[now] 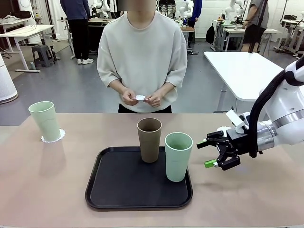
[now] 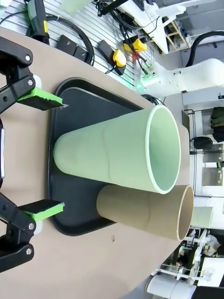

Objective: Place coasters on the table and set cups on them.
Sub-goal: Take one Reusable plastic cup from the Flat Tray and place it on a coaster set by the human.

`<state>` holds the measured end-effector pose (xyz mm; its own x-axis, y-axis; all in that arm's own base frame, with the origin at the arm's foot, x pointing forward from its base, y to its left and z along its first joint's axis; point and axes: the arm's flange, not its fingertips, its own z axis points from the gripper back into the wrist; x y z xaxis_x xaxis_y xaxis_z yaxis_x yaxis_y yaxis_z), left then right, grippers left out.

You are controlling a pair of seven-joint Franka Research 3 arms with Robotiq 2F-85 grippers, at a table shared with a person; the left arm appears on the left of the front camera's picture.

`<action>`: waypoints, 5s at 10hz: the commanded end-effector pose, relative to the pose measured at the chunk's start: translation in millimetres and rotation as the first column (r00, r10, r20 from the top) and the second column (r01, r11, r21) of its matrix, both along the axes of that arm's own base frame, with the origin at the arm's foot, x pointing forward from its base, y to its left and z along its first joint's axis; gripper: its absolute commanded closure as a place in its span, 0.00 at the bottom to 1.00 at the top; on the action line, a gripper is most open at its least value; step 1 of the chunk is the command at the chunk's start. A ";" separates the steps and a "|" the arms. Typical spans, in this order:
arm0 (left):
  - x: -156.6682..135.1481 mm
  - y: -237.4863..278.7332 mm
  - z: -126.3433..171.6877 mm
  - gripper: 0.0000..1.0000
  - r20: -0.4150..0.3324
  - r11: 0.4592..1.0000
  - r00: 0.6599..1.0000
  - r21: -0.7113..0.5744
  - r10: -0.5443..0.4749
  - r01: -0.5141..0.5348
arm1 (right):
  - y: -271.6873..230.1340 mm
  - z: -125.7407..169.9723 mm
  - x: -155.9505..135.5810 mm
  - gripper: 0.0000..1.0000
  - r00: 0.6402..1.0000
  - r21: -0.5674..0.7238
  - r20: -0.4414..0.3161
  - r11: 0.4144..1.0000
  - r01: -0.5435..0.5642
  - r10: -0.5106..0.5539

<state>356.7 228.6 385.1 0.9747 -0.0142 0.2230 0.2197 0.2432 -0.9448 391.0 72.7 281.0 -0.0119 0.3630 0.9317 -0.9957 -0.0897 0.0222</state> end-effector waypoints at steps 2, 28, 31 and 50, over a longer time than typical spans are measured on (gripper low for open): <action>-0.2 0.3 2.4 0.00 -0.006 1.000 1.000 0.005 0.005 -0.005 | 0.0 0.0 0.0 0.00 1.000 0.000 0.000 1.000 0.000 0.000; -0.2 0.3 2.4 0.00 -0.006 1.000 1.000 0.005 0.005 -0.005 | 69.9 -34.0 4.2 0.00 0.997 0.112 -0.046 0.992 -0.052 0.057; -0.2 0.3 2.4 0.00 -0.006 1.000 1.000 0.005 0.005 -0.005 | 80.2 -42.0 7.2 0.00 0.996 0.107 -0.052 0.992 -0.068 0.074; -0.2 0.3 2.4 0.00 -0.006 1.000 1.000 0.005 0.005 -0.005 | 89.7 141.1 -18.7 1.00 0.998 0.102 -0.031 0.993 0.060 -0.057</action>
<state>356.5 228.9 385.0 0.9748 -0.0135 0.2228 0.2193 0.2434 -0.9448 381.9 154.3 420.2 -0.0050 0.2247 0.9744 -0.9973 -0.0724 0.0115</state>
